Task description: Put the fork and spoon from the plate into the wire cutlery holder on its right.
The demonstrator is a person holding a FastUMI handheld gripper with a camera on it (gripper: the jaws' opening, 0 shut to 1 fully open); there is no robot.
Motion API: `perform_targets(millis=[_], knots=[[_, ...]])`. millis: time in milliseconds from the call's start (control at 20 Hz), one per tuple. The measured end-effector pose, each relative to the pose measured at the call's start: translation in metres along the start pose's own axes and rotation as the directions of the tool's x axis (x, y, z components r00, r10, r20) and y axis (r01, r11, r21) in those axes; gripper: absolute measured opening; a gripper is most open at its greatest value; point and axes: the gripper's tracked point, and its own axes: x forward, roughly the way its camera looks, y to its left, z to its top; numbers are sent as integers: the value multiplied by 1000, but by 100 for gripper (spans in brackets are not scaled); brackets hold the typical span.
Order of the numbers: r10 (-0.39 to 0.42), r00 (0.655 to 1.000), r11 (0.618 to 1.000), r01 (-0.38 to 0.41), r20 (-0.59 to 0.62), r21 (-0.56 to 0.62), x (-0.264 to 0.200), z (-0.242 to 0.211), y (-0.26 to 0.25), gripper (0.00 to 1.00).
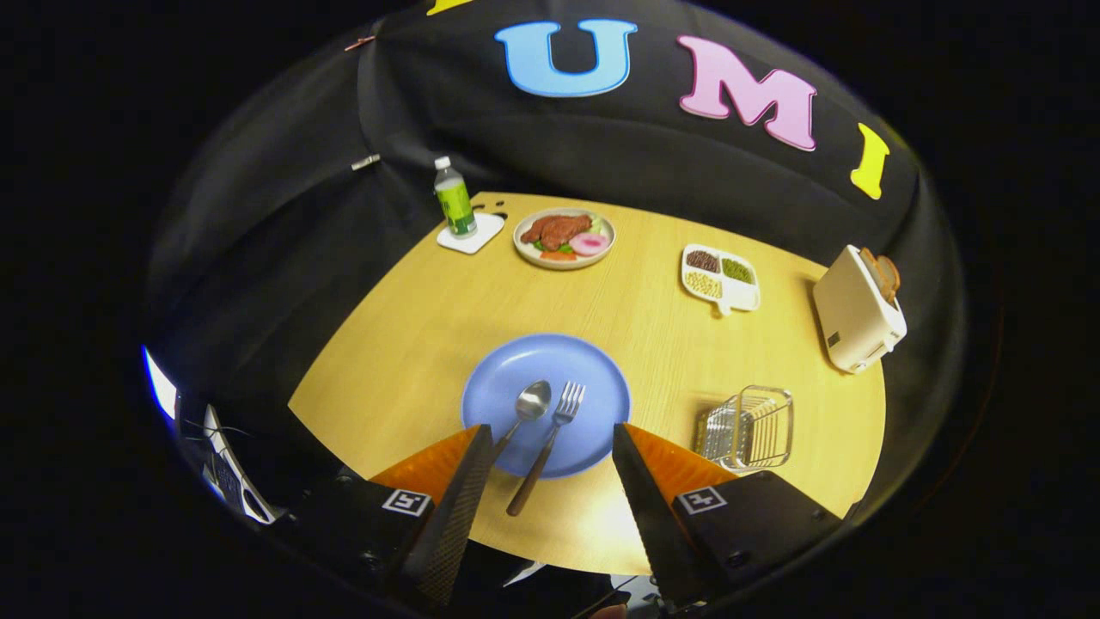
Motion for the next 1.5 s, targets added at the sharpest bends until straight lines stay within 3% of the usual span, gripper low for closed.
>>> perform_targets(millis=[100,200,750,950,1050,1100,1500], knots=[[-3,998,1000,3,-64,-8,23,-18,4,83],[-21,993,999,17,-114,-30,44,-32,3,66],[-92,960,995,98,-266,8,127,-70,-6,67],[-108,950,990,130,-292,57,144,-79,-7,50],[-78,954,991,105,-289,81,138,-74,-7,13],[-59,959,993,85,-277,84,139,-75,-6,11],[-12,987,987,38,-163,157,115,-42,-24,8]])
